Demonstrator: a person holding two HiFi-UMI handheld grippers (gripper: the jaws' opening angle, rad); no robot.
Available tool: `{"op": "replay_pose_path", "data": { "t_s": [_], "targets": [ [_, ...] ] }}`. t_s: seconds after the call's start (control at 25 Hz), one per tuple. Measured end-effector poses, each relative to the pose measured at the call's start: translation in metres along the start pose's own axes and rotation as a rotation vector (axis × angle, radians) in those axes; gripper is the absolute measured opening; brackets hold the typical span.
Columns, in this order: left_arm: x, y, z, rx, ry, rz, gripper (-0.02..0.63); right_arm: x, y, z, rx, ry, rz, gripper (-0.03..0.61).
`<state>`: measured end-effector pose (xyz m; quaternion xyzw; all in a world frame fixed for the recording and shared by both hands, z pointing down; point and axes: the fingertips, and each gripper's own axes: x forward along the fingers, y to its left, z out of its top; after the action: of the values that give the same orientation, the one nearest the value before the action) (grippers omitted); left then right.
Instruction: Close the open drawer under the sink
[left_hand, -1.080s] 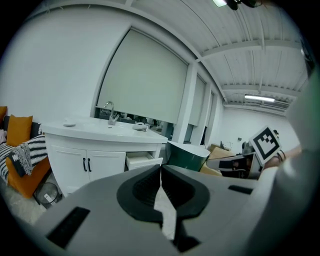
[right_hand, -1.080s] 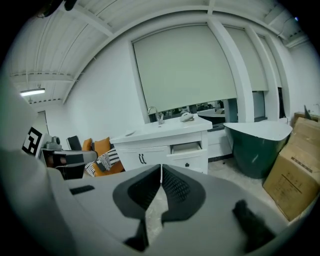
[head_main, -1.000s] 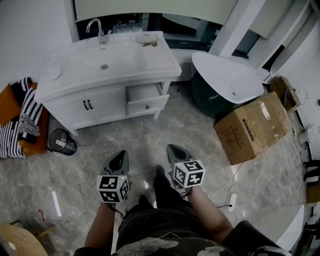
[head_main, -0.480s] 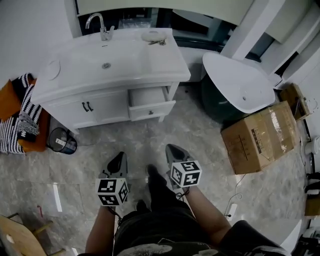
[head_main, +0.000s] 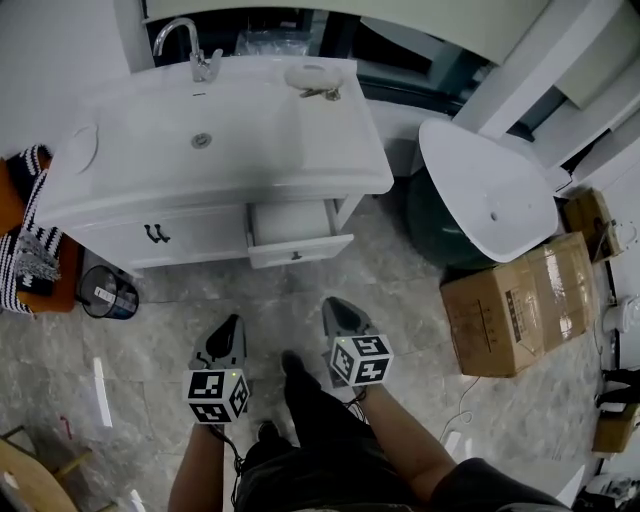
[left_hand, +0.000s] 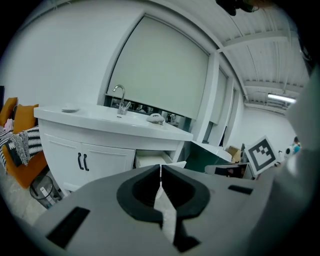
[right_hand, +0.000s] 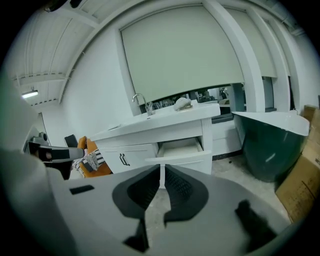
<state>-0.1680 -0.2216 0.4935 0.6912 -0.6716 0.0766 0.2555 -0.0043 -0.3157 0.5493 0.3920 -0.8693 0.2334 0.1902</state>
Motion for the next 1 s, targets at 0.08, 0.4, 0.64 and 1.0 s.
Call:
{"op": "replay_pose_path", "data": {
  "t_s": [0.08,0.4,0.64,1.0],
  "targets": [
    [0.019,0.01,0.0,-0.006,0.006,0.016,0.02,0.02,-0.008,-0.003,0.003,0.02,-0.001,0.023],
    [0.085,0.049,-0.027,-0.07,0.05,0.075,0.019,0.099,-0.036,-0.04,-0.007,0.123,-0.03,0.034],
    [0.119,0.061,-0.057,-0.083,0.094,0.087,0.018,0.152,-0.047,-0.071,-0.007,0.182,-0.018,0.144],
    [0.151,0.074,-0.09,-0.103,0.128,0.112,0.02,0.206,-0.068,-0.094,0.009,0.205,-0.039,0.158]
  ]
}}
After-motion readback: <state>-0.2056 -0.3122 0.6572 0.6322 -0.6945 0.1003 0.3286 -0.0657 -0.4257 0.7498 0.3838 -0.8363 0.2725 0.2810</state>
